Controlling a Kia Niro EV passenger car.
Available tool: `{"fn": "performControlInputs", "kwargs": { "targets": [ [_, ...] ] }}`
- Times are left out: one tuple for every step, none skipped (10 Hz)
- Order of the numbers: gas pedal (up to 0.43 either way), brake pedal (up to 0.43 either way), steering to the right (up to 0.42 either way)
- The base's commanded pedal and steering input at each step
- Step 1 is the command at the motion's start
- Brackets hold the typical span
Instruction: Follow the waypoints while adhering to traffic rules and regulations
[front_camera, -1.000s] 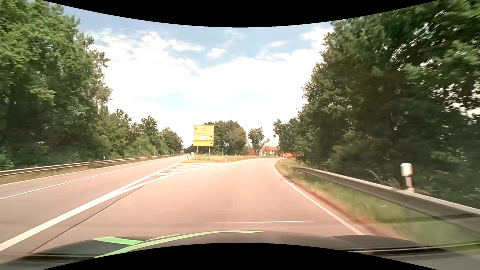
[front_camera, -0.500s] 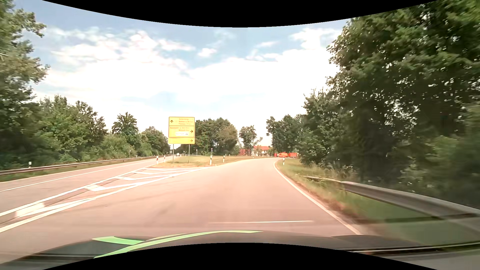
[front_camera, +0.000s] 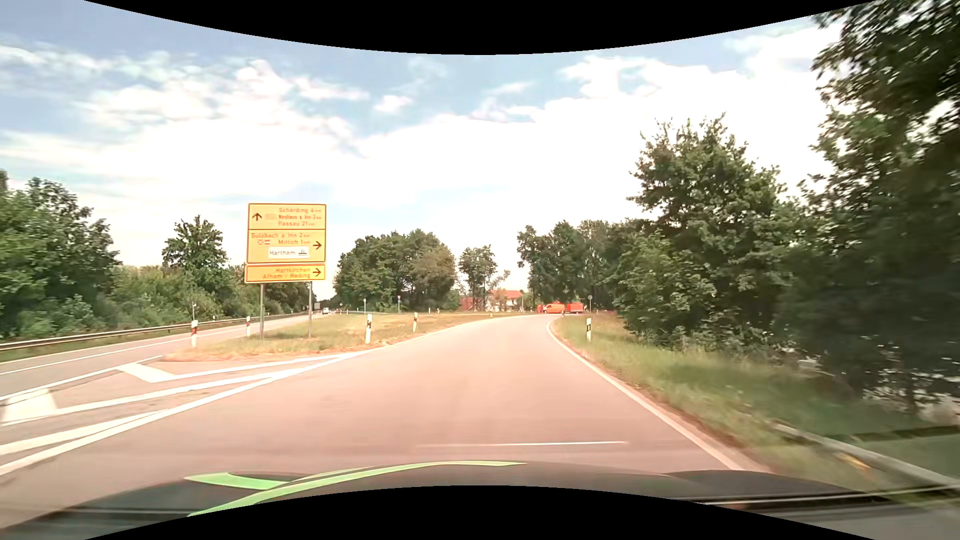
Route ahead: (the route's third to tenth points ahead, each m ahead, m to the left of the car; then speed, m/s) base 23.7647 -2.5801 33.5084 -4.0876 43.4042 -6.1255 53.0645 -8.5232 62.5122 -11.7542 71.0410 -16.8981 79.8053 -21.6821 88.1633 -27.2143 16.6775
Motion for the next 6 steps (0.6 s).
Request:
{"fn": "performControlInputs", "kwargs": {
  "targets": [
    [0.000,0.006,0.026],
    [0.000,0.006,0.026],
    [0.000,0.006,0.026],
    [0.000,0.012,0.026],
    [0.000,0.024,0.026],
    [0.000,0.030,0.025]
  ]
}}
